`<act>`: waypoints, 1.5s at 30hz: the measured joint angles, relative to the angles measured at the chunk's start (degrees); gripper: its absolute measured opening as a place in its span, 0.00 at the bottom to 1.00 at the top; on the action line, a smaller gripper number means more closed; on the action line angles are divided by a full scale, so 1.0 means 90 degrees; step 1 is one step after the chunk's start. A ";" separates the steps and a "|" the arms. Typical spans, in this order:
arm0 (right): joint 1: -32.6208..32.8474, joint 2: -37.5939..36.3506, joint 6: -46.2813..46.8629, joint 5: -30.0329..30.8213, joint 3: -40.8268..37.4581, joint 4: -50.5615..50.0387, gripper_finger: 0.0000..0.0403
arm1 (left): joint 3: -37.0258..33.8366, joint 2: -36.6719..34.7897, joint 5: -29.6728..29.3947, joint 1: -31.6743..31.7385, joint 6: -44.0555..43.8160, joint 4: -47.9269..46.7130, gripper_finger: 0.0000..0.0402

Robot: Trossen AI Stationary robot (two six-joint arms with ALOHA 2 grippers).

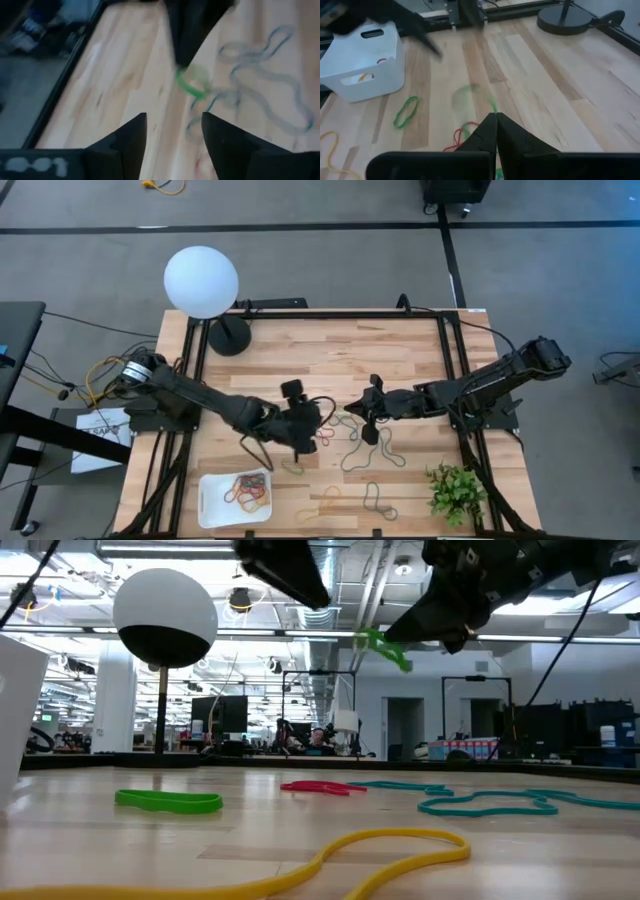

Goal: Pick and place items into bin
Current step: Put the green rubber band into the bin

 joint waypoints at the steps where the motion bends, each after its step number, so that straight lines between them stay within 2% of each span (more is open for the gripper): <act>1: 0.0000 0.0000 -0.0009 0.0000 0.0000 -0.0004 0.00 | 0.0000 0.0090 0.0196 0.0075 0.0204 0.0370 0.46; 3: 0.0000 0.0000 -0.0012 -0.0002 0.0000 0.0003 0.00 | 0.0002 0.0271 0.0533 0.0206 0.0459 0.0876 0.47; 6: 0.0000 -0.0005 -0.0014 -0.0009 0.0000 -0.0049 0.00 | 0.0000 0.0518 0.0630 0.0375 0.0650 0.1387 0.47; 17: 0.0000 -0.0010 -0.0014 -0.0019 0.0002 -0.0040 0.00 | 0.0002 0.1016 0.0942 0.0822 0.0782 0.1625 0.46; 21: 0.0000 -0.0010 -0.0014 -0.0020 0.0002 -0.0087 0.00 | 0.0000 0.1055 0.1037 0.0840 0.0882 0.1573 0.35; 28: -0.0015 -0.0010 0.0259 -0.0020 0.0002 -0.0597 0.04 | 0.0002 0.1021 0.1079 0.0718 0.1039 0.1520 0.04; 33: -0.0037 -0.0010 0.0475 -0.0021 0.0002 -0.0969 0.13 | 0.0002 0.1017 0.1064 0.0637 0.1080 0.1297 0.02; 38: -0.0036 -0.0010 0.0491 -0.0022 0.0002 -0.1069 0.20 | 0.0032 0.0840 0.1276 0.0455 0.0764 0.0253 0.01; 45: -0.0044 -0.0010 0.0488 -0.0022 0.0002 -0.1378 0.20 | 0.0613 0.0260 0.2619 -0.0199 -0.0781 -0.2470 0.00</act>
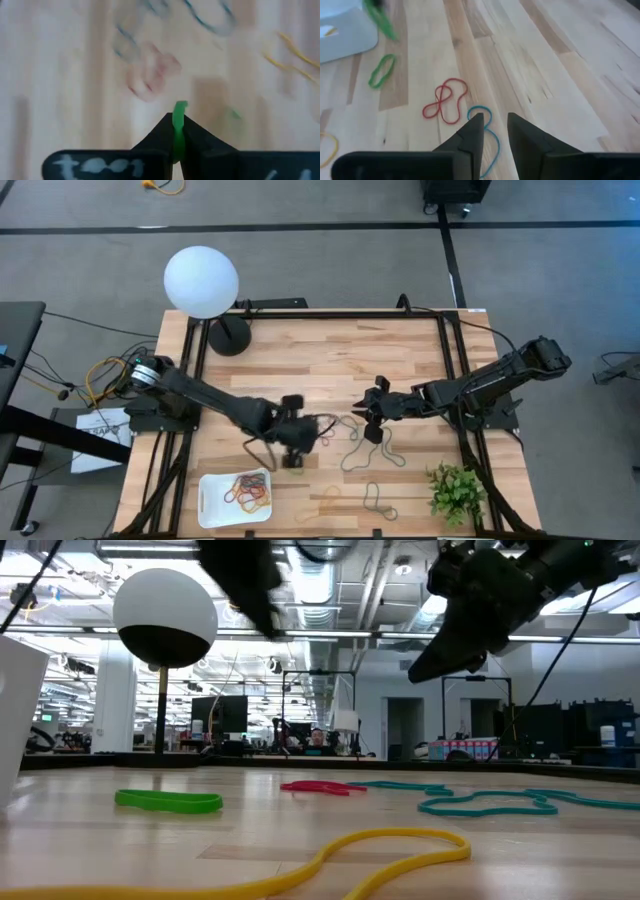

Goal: Pick and place items into bin
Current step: Put the green rubber band into the bin

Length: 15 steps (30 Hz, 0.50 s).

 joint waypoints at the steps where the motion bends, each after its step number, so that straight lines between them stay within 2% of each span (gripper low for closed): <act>1: -0.0002 0.0000 0.0000 0.0000 0.0000 -0.0026 0.20 | 0.0067 -0.0079 0.0223 -0.0117 -0.0214 -0.0309 0.00; 5: -0.0002 0.0000 0.0000 0.0000 0.0000 -0.0024 0.20 | 0.0150 -0.0350 0.1126 -0.0642 -0.1272 -0.0995 0.00; 7: -0.0002 0.0000 0.0002 0.0000 0.0000 -0.0018 0.20 | 0.0149 -0.0371 0.1324 -0.0983 -0.1832 -0.1130 0.00; 12: -0.0002 0.0000 0.0001 0.0000 0.0000 -0.0019 0.20 | -0.0060 -0.0381 0.1332 -0.1957 -0.3166 -0.1080 0.00; 15: -0.0002 0.0000 0.0001 0.0000 0.0000 -0.0017 0.20 | -0.0311 -0.0371 0.0854 -0.2488 -0.3975 -0.0981 0.00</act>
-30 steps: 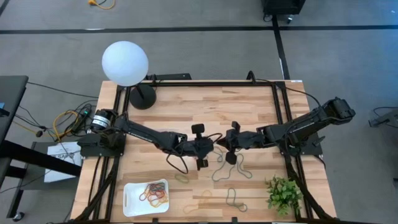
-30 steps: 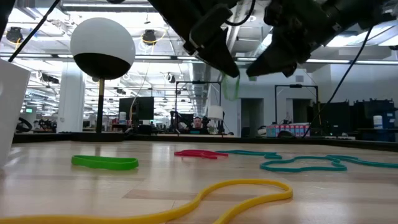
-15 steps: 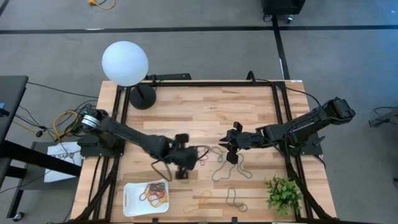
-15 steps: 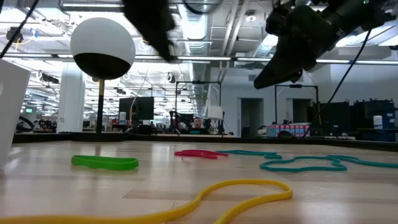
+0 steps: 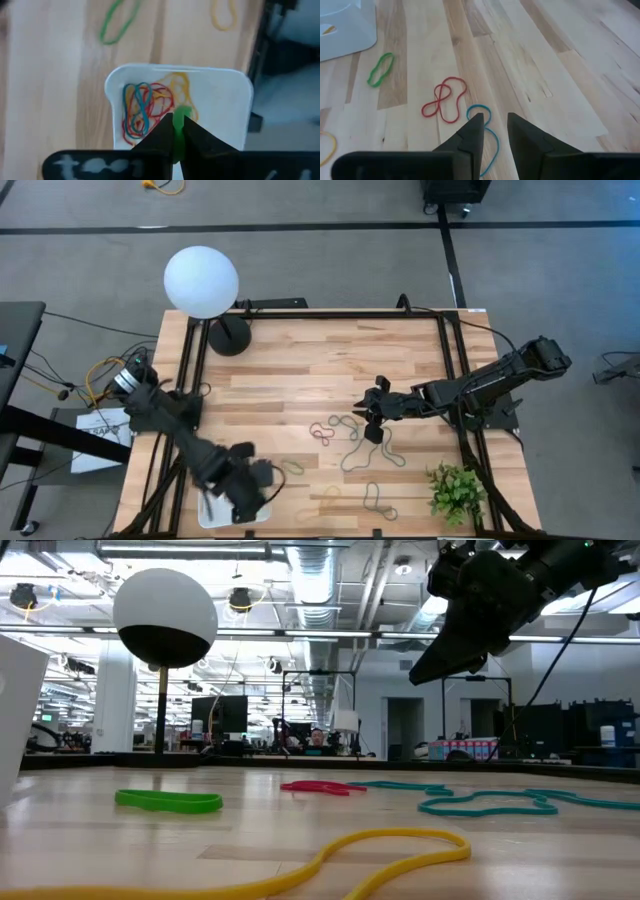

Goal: Pick and place items into bin
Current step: Put the green rubber band into the bin, then put the blue rubber band into the bin

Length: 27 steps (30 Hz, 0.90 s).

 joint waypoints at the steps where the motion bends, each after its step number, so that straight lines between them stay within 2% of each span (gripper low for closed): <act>1: 0.0000 0.0000 -0.0001 0.0000 0.0000 0.0000 0.20 | -0.0075 0.0000 -0.0250 -0.0126 -0.0377 0.0013 0.00; 4: 0.0000 0.0000 -0.0001 0.0002 0.0000 0.0005 0.20 | -0.0306 0.0002 -0.0674 -0.0329 -0.1632 0.0008 0.00; 7: 0.0000 0.0000 -0.0001 0.0002 0.0000 0.0012 0.20 | -0.0426 0.0002 -0.0622 -0.0427 -0.2048 0.0007 0.01; 19: 0.0000 0.0000 0.0000 0.0000 0.0000 0.0010 0.20 | -0.0857 0.0002 -0.0580 -0.0395 -0.2105 0.0042 0.21; 27: 0.0000 0.0024 0.0246 -0.0045 0.0000 -0.0798 0.20 | -0.0873 0.0002 -0.0876 -0.0379 -0.1648 0.0054 0.26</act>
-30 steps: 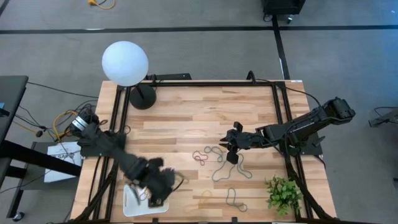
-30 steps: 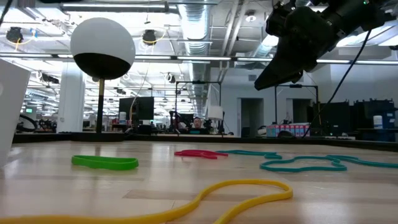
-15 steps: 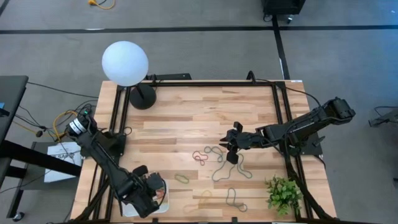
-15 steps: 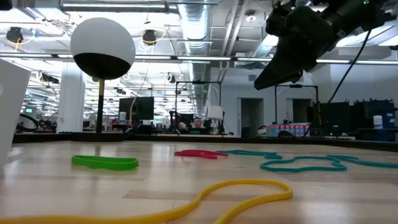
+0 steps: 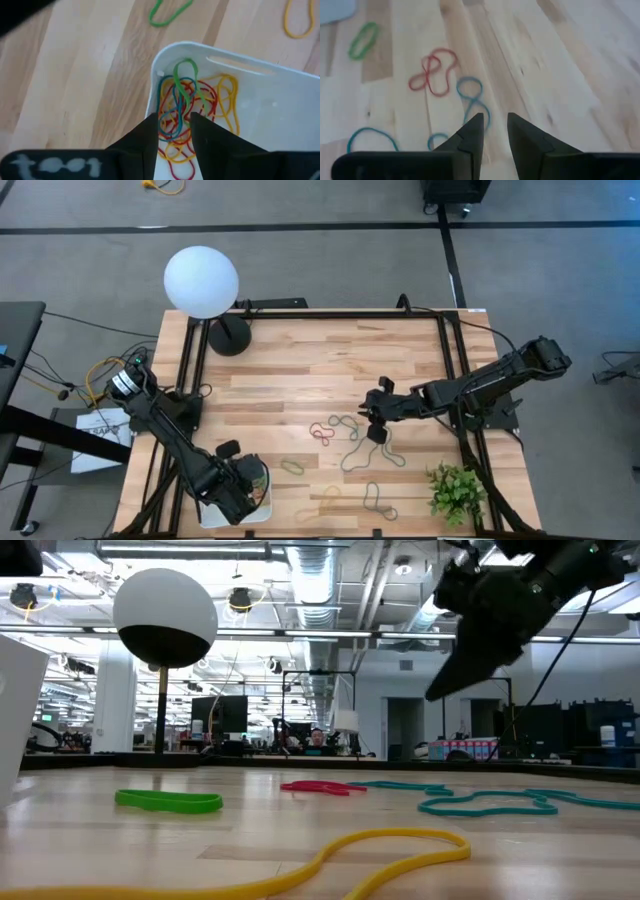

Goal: Pick and place items into bin
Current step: Put the blue rubber band into the bin

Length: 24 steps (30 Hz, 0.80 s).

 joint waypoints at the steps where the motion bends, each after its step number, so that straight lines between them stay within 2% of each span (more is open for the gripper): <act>1: 0.0000 0.0061 0.0188 -0.0004 0.0004 -0.0089 0.20 | 0.0000 0.0000 -0.0031 0.0012 0.0004 0.0000 0.26; 3: 0.0000 0.0130 0.0573 -0.0140 0.0002 -0.0462 0.20 | 0.0000 0.0000 -0.0034 0.0039 0.0000 0.0000 0.26; 8: 0.0029 0.0452 0.1281 -0.1528 0.0000 -0.1251 0.20 | 0.0000 0.0002 -0.0047 0.0087 0.0043 0.0051 0.26; 10: 0.0082 0.0590 0.1366 -0.1782 0.0002 -0.1441 0.20 | 0.0000 0.0002 -0.0061 0.0096 0.0130 0.0065 0.26; 24: -0.0092 0.1154 0.1303 -0.1818 0.0031 -0.1941 0.20 | 0.0000 0.0002 -0.0093 0.0256 0.0360 0.0055 0.26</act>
